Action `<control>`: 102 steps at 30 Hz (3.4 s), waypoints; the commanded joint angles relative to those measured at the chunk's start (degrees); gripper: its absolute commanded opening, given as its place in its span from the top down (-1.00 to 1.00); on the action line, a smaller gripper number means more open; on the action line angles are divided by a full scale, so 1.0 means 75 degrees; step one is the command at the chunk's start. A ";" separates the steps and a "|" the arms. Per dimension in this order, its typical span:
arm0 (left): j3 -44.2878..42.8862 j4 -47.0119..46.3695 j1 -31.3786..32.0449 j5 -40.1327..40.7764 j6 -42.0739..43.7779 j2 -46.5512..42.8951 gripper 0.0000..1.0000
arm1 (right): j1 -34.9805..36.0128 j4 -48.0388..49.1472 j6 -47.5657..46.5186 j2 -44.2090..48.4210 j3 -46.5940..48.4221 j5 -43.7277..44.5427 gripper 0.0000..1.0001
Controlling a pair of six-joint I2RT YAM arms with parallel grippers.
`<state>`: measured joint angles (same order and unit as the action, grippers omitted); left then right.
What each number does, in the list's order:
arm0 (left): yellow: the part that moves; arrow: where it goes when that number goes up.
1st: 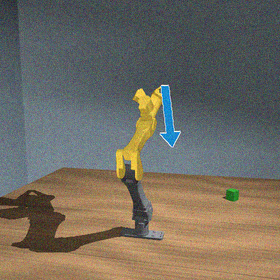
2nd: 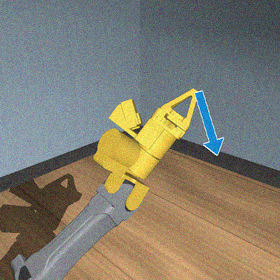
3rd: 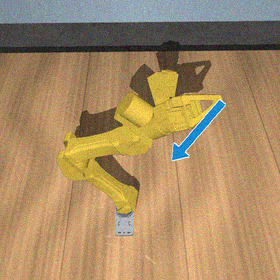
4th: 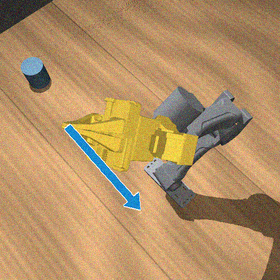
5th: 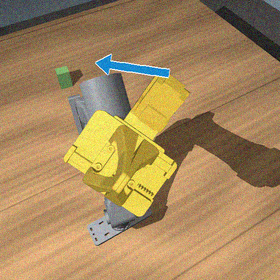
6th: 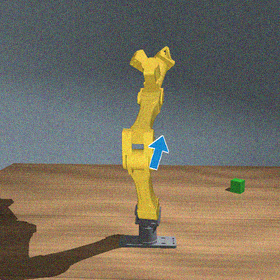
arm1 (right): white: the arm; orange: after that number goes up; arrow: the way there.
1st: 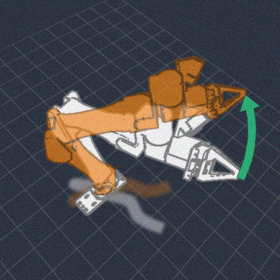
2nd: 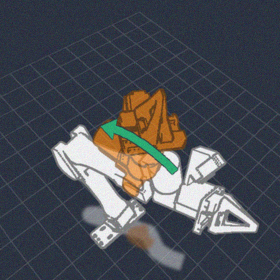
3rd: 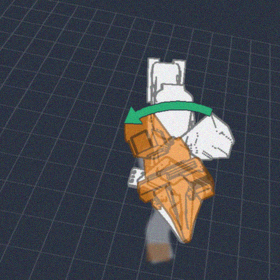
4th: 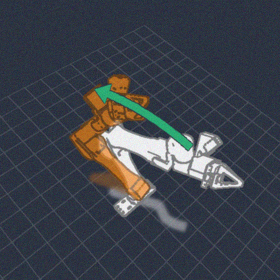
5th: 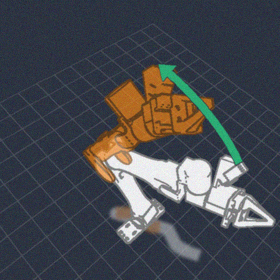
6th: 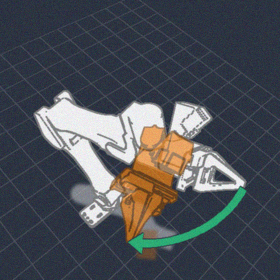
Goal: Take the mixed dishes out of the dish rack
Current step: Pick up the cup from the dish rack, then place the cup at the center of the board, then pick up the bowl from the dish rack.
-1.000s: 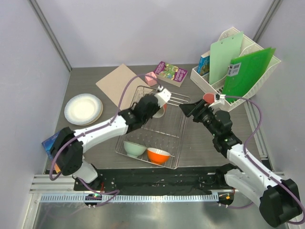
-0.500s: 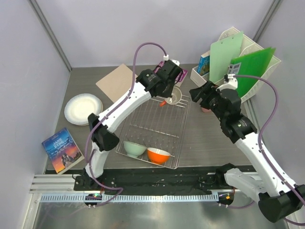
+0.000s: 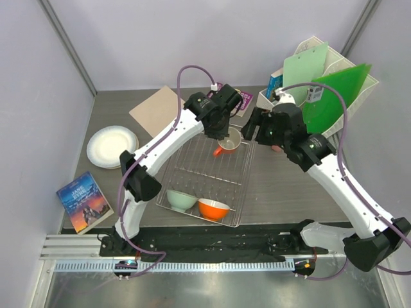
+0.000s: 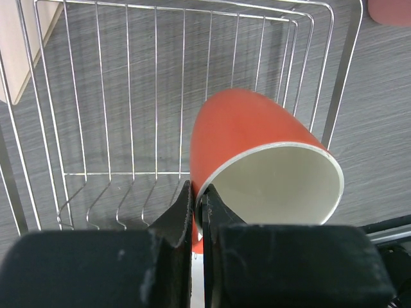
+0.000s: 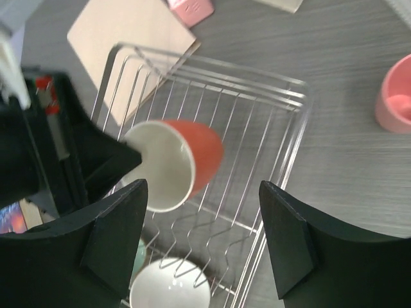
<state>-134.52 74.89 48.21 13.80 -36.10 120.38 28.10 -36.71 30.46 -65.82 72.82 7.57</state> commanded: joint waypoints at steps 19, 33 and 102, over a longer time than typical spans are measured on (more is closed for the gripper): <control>0.0768 -0.0739 0.0147 -0.0001 -0.0238 -0.1390 0.99 | 0.0789 0.0511 -0.0370 -0.1537 -0.0838 0.0713 0.62; 0.1304 -0.1769 0.0030 0.2200 0.0336 -0.2888 -1.00 | 0.0742 -0.2088 -0.0640 0.0371 0.0850 0.3676 0.98; 0.7435 -0.3612 -0.0006 0.1968 0.0793 -0.5268 -0.99 | -0.1322 0.2819 0.0206 0.2846 -0.3156 -0.4255 -0.38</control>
<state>-80.60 46.09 48.14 31.66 -32.80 82.37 13.87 -26.00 32.45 -46.26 58.11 -13.23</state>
